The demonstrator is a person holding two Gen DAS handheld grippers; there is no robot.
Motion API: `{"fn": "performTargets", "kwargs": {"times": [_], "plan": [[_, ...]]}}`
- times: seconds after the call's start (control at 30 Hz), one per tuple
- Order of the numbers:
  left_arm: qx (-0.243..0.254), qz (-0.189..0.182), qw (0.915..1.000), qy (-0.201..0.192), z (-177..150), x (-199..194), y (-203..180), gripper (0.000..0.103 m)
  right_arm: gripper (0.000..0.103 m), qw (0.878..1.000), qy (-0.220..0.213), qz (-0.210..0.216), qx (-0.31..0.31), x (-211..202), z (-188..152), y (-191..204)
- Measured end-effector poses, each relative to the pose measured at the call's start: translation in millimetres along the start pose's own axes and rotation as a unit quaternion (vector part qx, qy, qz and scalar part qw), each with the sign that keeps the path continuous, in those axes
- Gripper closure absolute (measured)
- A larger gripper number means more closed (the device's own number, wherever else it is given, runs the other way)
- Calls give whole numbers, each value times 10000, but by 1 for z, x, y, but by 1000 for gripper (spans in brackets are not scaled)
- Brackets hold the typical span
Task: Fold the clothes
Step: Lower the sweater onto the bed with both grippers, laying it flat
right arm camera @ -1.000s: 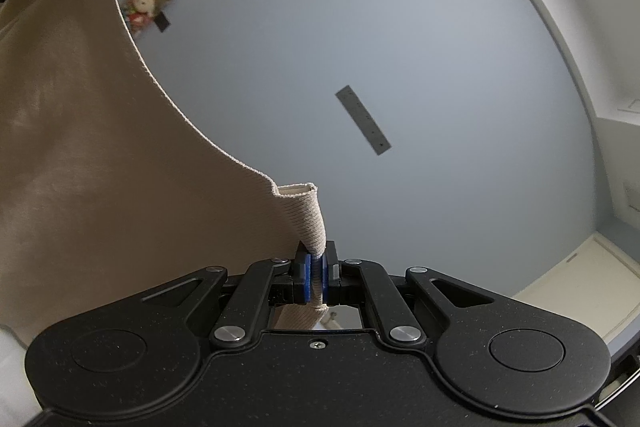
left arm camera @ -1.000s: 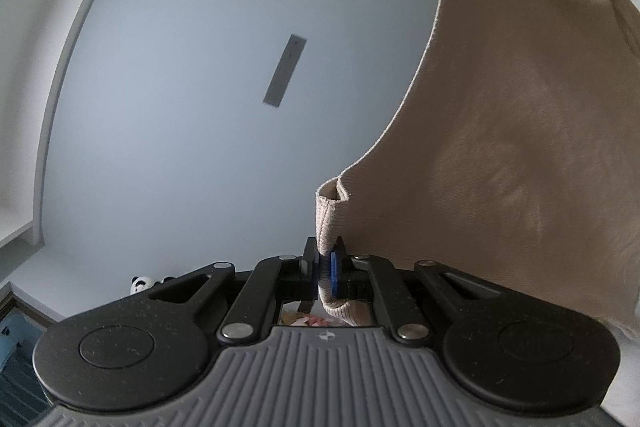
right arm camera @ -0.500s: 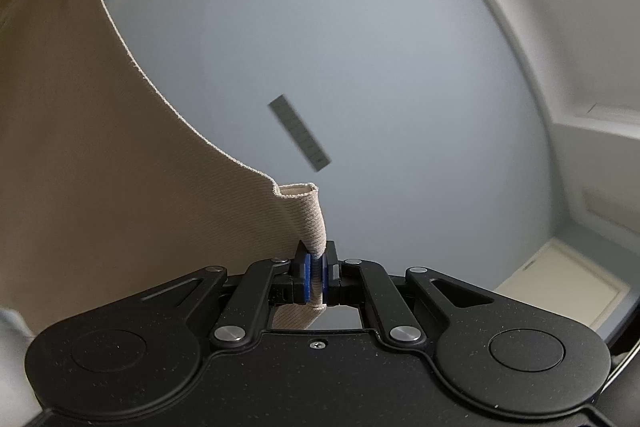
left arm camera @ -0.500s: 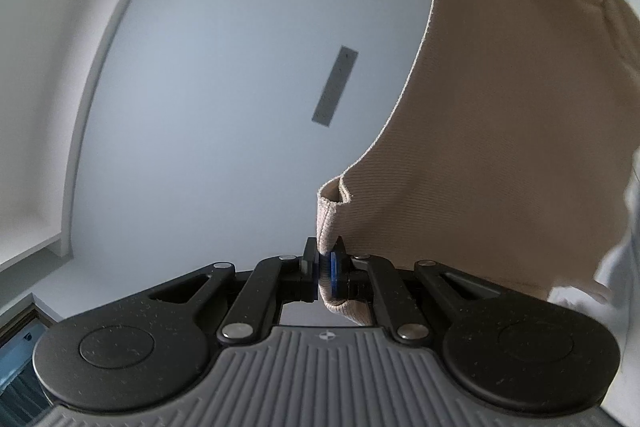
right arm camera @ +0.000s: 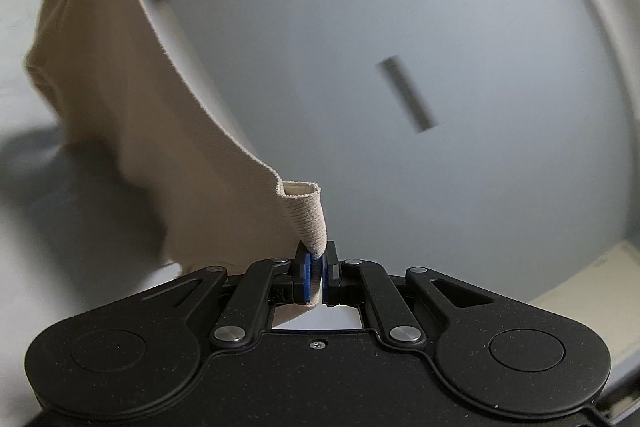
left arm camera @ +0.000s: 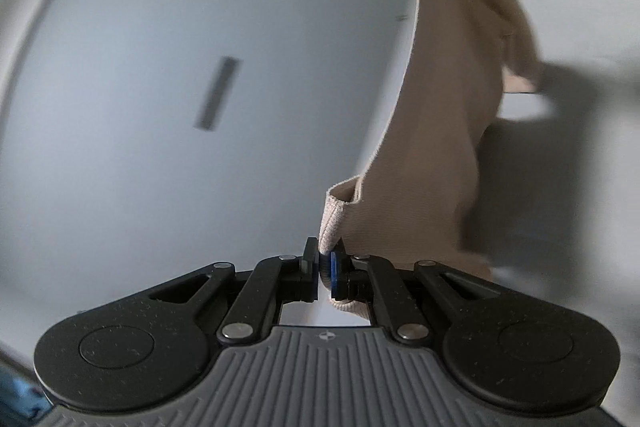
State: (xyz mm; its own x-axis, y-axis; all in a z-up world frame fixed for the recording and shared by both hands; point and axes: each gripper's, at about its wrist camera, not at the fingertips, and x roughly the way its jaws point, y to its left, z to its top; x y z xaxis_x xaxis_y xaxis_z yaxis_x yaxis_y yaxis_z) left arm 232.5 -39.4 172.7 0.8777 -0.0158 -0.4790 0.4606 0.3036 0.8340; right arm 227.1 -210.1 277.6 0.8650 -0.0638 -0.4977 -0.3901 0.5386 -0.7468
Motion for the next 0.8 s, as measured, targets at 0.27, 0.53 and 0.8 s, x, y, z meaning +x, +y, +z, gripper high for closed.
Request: {"fn": "performTargets", "kwargs": {"times": [0.27, 0.53, 0.8], "plan": [[437, -1224, 9914, -127, -43, -72, -104, 99, 101, 9891, 203, 1378, -486, -53, -82, 100], [365, -1949, 9801, 76, -87, -99, -180, 99, 100, 9678, 452, 2397, -621, -61, -144, 172], [788, -2496, 9648, 264, -111, -109, -246, 99, 100, 9420, 771, 3158, -832, -14, -146, 233]]}}
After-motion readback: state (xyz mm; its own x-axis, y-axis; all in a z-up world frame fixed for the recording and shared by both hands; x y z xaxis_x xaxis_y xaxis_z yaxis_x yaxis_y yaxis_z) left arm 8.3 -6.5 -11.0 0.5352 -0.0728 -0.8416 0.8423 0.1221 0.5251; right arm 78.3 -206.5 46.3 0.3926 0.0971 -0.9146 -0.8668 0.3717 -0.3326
